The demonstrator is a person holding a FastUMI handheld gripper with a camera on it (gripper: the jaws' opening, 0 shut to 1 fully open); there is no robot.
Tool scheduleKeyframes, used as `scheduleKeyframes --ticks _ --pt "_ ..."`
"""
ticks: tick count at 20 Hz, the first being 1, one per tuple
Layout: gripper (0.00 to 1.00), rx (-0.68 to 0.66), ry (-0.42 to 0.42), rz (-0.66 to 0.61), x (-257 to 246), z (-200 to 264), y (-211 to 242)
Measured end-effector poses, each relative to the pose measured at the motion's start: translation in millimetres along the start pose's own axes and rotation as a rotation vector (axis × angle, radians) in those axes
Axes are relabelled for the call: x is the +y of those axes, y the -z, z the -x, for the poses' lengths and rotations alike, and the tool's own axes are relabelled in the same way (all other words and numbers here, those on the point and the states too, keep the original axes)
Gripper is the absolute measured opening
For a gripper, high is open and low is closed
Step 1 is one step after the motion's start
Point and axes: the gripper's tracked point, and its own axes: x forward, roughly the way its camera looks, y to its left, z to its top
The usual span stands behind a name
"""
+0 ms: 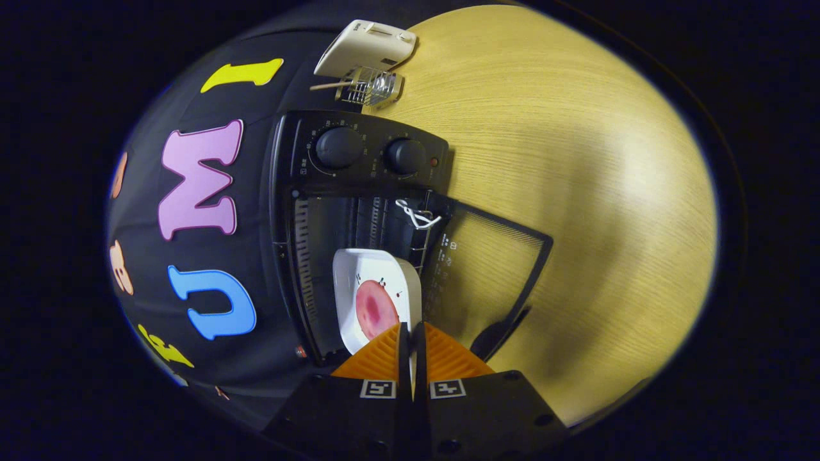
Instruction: Open the toaster oven, put the food inside, and close the toaster oven door.
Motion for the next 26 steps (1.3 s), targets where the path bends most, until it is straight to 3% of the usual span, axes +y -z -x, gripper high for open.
scheduleKeyframes --ticks 8,11,19,21,22,23,24,26 --pt "0.05 -0.143 0.01 -0.13 29.8 -43.9 -13.5" --pt "0.05 -0.186 0.059 -0.175 28.9 -57.9 -10.1" --pt "0.05 -0.19 0.077 -0.227 38.1 -89.3 2.3" --pt "0.18 -0.172 0.068 -0.242 39.5 -84.4 3.1" --pt "0.38 -0.178 0.066 -0.229 39.9 -80.7 3.5" --pt "0.4 -0.174 0.065 -0.217 41.4 -76.0 4.6" --pt "0.48 -0.164 0.067 -0.201 40.9 -70.9 9.9" --pt "0.52 -0.14 0.064 -0.177 39.5 -58.2 18.2"
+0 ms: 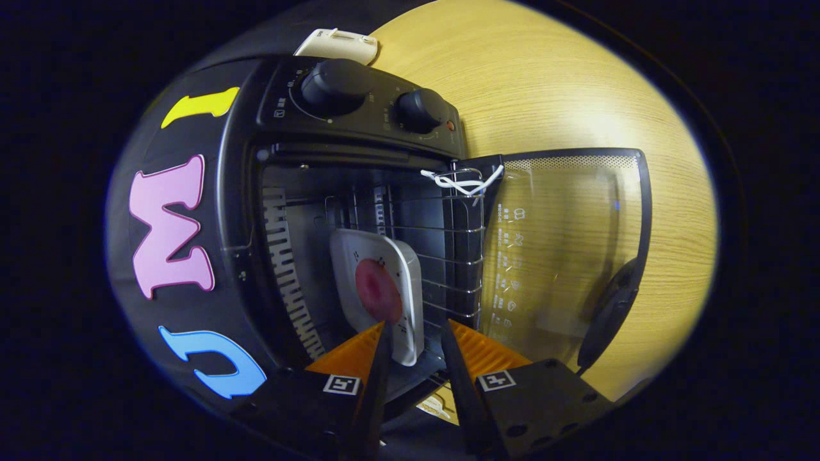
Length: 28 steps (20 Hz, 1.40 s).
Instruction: Open the toaster oven, put the food inside, and close the toaster oven door.
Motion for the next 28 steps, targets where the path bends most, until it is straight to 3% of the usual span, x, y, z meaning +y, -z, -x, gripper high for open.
scheduleKeyframes --ticks 4,7,9,13,17,21,24,28 --pt "0.52 0.118 -0.047 0.035 -0.6 47.7 18.8" --pt "0.56 0.17 -0.084 0.24 -19.8 84.1 16.5" --pt "1.0 0.171 -0.101 0.38 -39.7 102.3 7.1" --pt "0.98 0.143 -0.119 0.734 -76.6 125.1 -3.7" --pt "0.98 0.176 -0.11 1.144 -128.1 125.6 13.6" --pt "0.99 0.108 -0.012 1.527 -167.2 110.0 2.8" --pt "0.99 0.093 0.04 1.632 -181.8 89.6 -1.6" --pt "0.99 0.039 0.094 1.62 -172.4 66.1 -7.7"
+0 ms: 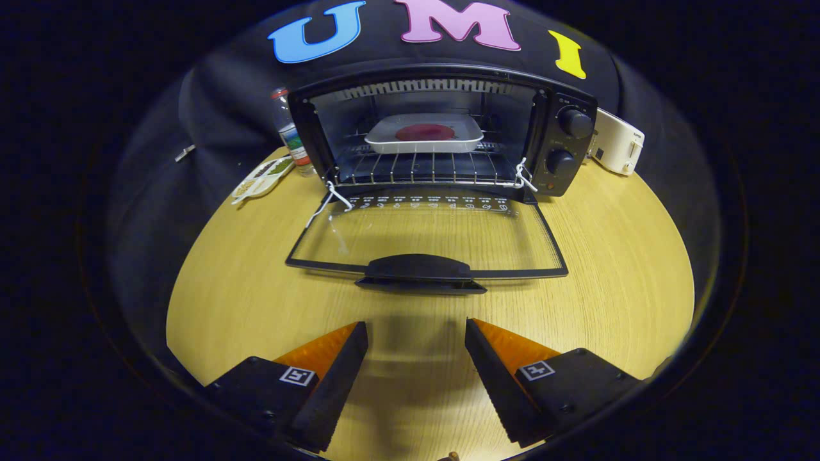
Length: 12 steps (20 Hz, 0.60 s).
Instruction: Open the toaster oven, put the food inside, and close the toaster oven door.
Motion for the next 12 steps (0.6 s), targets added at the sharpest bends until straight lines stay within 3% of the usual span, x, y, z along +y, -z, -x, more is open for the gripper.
scheduleKeyframes --ticks 7,12 --pt "0.99 0.002 0.08 -0.022 -15.1 -31.1 -13.7" --pt "0.99 -0.033 0.051 -0.01 -12.4 -11.6 -26.3"
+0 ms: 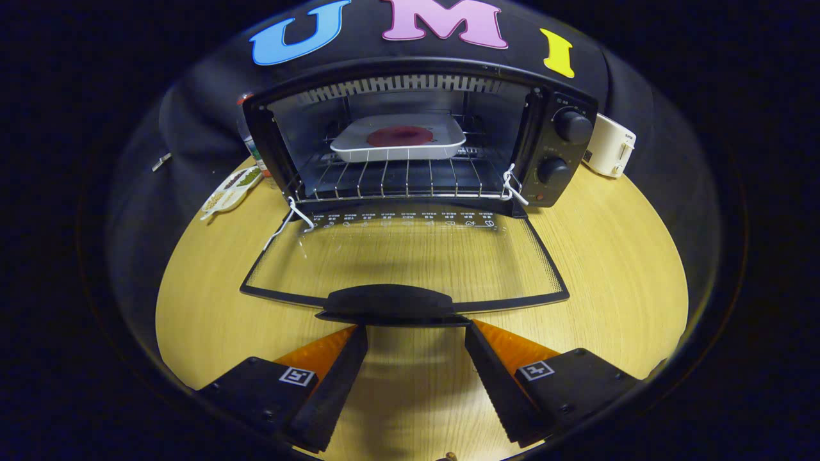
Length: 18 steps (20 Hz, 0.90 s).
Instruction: Open the toaster oven, put the food inside, and close the toaster oven door.
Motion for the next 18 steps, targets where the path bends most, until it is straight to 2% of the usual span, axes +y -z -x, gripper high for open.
scheduleKeyframes --ticks 9,13,18 --pt "0.99 -0.307 -0.103 0.023 8.4 72.5 -91.1" --pt "0.99 -0.453 -0.126 0.087 10.6 131.6 -117.2" --pt "0.99 -0.568 -0.129 0.026 -28.1 186.3 -135.3"
